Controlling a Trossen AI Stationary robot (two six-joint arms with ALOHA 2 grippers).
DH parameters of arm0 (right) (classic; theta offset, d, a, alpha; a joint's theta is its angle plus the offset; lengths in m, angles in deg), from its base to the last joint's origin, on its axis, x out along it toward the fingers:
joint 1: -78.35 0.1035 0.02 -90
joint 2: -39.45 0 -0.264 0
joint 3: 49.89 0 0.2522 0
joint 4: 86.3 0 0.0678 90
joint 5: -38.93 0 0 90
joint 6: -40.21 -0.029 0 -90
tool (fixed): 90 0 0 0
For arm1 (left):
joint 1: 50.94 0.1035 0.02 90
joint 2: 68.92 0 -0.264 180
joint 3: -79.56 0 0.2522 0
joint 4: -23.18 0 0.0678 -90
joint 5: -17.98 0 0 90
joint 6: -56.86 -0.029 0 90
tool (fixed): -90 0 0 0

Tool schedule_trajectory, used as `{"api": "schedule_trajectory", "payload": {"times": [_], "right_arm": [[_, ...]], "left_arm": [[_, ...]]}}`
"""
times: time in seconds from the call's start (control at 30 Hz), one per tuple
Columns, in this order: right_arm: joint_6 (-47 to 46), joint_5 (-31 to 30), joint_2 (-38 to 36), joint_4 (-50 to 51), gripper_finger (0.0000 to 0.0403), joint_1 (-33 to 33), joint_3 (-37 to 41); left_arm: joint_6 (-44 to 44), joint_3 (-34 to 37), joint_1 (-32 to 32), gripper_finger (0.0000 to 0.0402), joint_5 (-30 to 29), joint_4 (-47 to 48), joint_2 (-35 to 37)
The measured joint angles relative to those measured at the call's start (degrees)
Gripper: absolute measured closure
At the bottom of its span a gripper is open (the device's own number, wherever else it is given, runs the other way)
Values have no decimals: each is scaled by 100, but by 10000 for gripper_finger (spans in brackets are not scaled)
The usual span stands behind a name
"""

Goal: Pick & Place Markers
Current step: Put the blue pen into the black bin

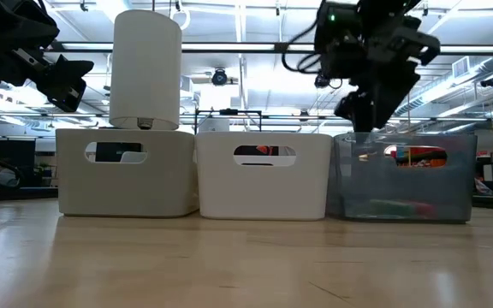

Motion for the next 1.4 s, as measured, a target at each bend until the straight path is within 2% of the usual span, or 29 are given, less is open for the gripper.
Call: {"api": "schedule_trajectory", "payload": {"times": [0.23, 0.33, 0.47, 0.6, 0.97, 1.23, 1.4], "right_arm": [[1176, -9, -4, 470, 179, -863, 0], [1685, -246, -7, 455, 179, -1206, -48], [2505, -709, -6, 356, 179, -1569, -329], [3141, -757, 150, 132, 179, -1989, -764], [3241, -756, 1226, 79, 179, -2804, -1659], [3232, -677, 1550, 389, 179, -2808, -1681], [3171, -369, 1751, 635, 179, -2612, -1681]], "left_arm": [[0, -2, 1, 154, -2, 0, 0], [-1, 0, 1, 154, 0, 0, 0], [-2, 0, 1, 154, 0, 0, 0], [0, 0, -1, 154, -2, 0, 0], [0, -2, -1, 154, -2, 0, 0], [-1, 0, 1, 154, -2, 0, 0], [-1, 0, -1, 154, -2, 0, 0]]}}
